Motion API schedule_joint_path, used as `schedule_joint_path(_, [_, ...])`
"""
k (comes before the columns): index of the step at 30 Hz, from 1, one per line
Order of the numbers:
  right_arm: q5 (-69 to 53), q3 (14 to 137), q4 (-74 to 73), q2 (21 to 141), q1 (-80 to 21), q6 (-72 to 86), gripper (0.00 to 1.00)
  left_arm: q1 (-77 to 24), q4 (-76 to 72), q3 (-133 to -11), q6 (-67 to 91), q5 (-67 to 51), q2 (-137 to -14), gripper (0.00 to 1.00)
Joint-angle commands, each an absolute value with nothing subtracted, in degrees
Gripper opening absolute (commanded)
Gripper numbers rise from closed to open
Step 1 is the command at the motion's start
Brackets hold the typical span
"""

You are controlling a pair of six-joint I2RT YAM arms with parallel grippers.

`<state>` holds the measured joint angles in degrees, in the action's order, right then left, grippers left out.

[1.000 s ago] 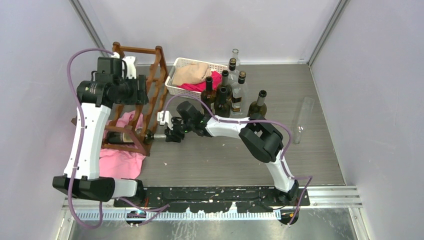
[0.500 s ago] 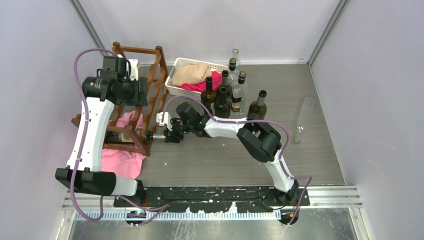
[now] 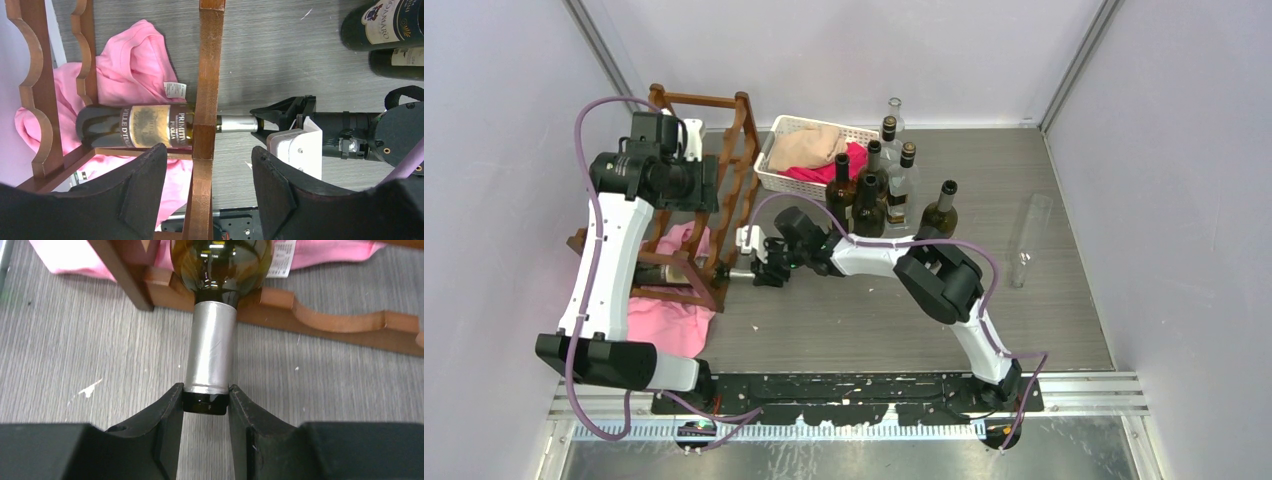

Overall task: Put the wine bottle on the wine rack
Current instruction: Place the wine bottle in the wine rack.

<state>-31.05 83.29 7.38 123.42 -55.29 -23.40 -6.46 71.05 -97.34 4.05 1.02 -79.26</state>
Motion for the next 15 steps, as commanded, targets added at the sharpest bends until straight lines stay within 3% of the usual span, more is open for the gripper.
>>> schedule_joint_path(1, [-31.3, 86.9, 7.5, 125.6, -55.8, -22.1, 0.01, -6.5, 70.1, -98.0, 3.4, 0.4, -79.5, 0.63])
schedule_joint_path(15, [-31.8, 82.2, 6.5, 125.3, -55.8, -21.9, 0.01, -6.5, 69.9, -97.9, 2.8, 0.3, -80.8, 0.62])
